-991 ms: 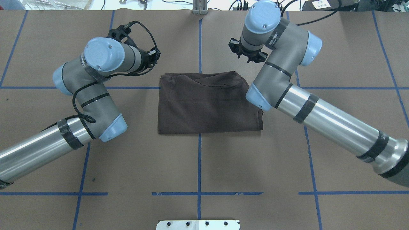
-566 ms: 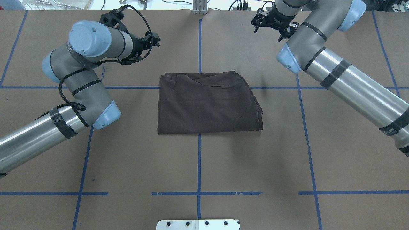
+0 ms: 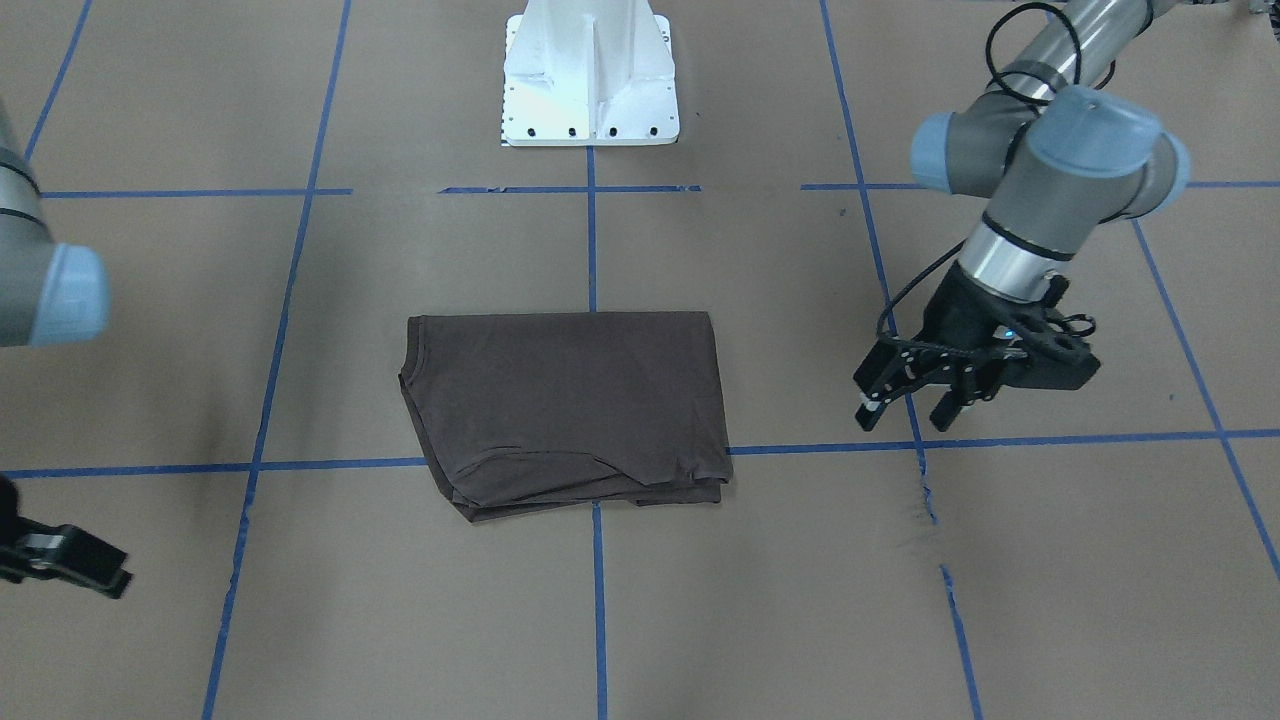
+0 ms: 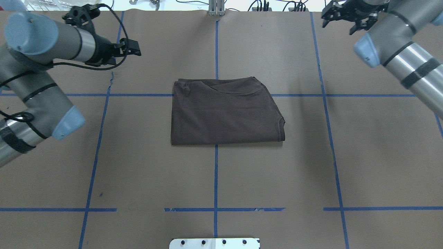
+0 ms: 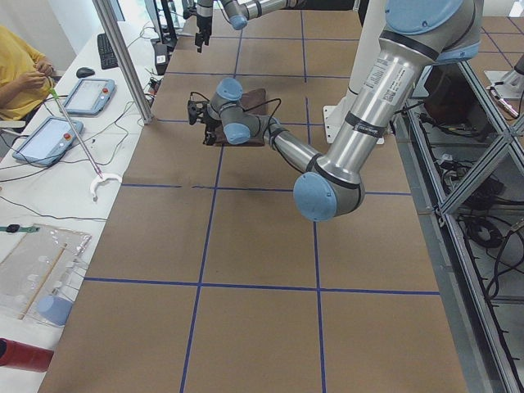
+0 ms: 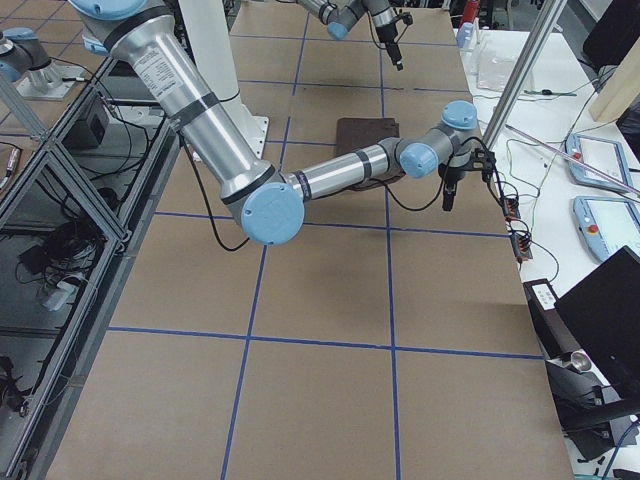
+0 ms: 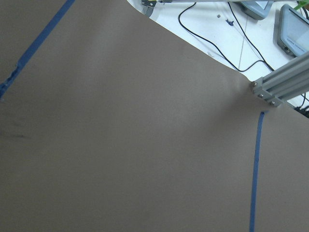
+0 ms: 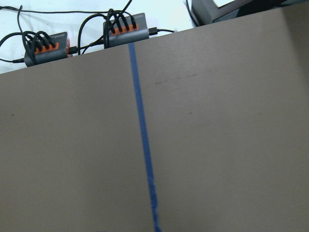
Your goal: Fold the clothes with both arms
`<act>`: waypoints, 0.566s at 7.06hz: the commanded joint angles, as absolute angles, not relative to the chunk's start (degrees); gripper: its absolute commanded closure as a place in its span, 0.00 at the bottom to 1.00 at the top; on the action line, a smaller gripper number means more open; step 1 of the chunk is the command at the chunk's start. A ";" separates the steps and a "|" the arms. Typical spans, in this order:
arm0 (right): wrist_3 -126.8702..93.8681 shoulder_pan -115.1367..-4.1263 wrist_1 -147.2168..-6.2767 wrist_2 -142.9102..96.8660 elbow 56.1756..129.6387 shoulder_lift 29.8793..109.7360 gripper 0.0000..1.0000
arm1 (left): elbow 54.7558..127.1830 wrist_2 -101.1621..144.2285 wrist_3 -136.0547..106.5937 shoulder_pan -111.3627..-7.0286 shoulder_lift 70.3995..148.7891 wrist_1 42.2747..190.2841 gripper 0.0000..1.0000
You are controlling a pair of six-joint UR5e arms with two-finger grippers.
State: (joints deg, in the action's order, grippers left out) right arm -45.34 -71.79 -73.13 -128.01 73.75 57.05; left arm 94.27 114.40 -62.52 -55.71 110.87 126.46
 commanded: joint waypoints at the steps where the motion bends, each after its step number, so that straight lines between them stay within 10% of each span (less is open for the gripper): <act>1: -23.31 -84.50 -77.57 -131.04 74.09 62.13 0.00 | 95.63 125.39 -34.32 -69.81 101.38 125.69 0.00; 4: 3.99 -99.71 -94.32 -132.63 79.15 65.55 0.00 | 100.16 131.56 1.41 -87.76 97.91 104.85 0.00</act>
